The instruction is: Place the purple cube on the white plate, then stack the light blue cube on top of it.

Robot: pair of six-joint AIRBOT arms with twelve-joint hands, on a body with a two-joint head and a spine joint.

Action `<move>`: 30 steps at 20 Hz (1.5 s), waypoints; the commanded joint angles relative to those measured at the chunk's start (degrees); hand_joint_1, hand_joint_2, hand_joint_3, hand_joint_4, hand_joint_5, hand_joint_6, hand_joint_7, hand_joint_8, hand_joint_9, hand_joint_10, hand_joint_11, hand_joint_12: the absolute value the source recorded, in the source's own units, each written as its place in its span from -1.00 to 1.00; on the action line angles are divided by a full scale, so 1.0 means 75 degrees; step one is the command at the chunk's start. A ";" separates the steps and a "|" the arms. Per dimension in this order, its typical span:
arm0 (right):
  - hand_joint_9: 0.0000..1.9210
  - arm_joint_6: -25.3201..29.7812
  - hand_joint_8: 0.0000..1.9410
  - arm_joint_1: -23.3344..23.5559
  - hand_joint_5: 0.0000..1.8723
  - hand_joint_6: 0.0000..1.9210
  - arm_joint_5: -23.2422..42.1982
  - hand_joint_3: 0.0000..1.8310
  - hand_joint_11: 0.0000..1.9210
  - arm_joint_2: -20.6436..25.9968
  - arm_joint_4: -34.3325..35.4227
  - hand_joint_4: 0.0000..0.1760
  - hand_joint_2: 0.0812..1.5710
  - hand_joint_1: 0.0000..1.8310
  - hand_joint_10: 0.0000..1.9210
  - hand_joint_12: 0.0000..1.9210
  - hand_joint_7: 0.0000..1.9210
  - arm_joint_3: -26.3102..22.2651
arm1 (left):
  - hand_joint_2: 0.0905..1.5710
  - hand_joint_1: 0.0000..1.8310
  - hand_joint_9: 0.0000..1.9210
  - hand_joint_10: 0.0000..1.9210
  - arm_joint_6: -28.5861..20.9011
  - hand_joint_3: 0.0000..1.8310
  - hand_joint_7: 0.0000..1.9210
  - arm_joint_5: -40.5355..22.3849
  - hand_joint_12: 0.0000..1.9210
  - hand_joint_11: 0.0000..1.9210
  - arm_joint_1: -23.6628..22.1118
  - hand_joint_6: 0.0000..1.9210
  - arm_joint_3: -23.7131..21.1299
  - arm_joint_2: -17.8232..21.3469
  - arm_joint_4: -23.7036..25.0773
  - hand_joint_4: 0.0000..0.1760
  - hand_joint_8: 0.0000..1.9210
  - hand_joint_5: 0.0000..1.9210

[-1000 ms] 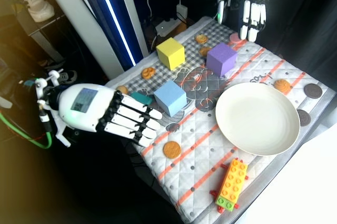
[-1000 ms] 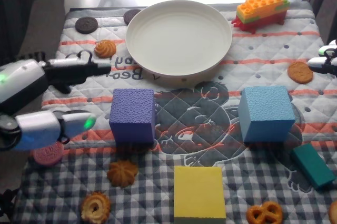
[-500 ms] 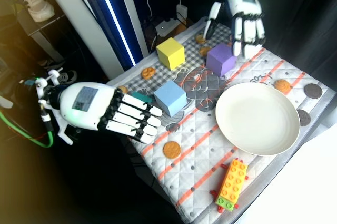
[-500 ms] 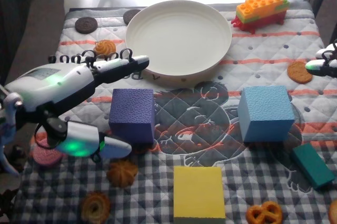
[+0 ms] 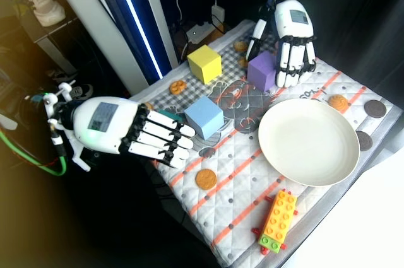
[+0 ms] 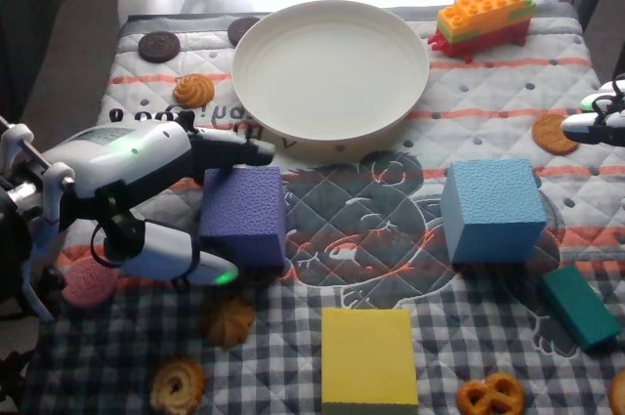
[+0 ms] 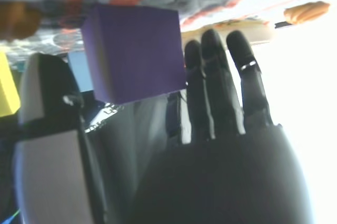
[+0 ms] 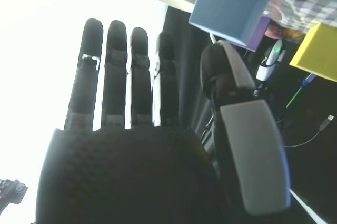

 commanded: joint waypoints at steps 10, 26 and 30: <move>-0.54 0.0102 -1.00 0.0067 -0.45 -1.00 0.0948 -1.00 -0.80 -0.0089 0.0144 -0.64 0.73 -0.38 -0.99 -0.31 -0.51 0.0129 | 0.33 0.13 -0.22 0.57 0.0015 -1.00 -0.13 -0.1500 0.34 -0.63 -0.0721 -0.09 0.0323 -0.0291 -0.0068 0.56 0.51 0.07; -0.54 0.0374 -1.00 0.0293 -0.48 -1.00 0.0948 -1.00 -0.79 -0.0520 -0.0057 -0.44 0.75 -0.49 -1.00 -0.32 -0.52 0.0482 | 0.34 0.28 -0.16 0.35 0.0015 -1.00 -0.11 0.1576 0.60 -0.27 -0.3038 -0.10 0.4221 -0.2903 -0.0761 -1.00 0.10 0.08; -0.54 0.0462 -1.00 0.0297 -0.48 -1.00 0.0967 -1.00 -0.76 -0.0552 -0.0059 -0.56 0.75 -0.47 -1.00 -0.38 -0.53 0.0518 | 0.37 0.24 -0.24 0.25 0.0015 -1.00 -0.09 0.1639 0.54 -0.38 -0.2970 -0.02 0.4443 -0.3051 -0.1012 -1.00 -0.10 0.04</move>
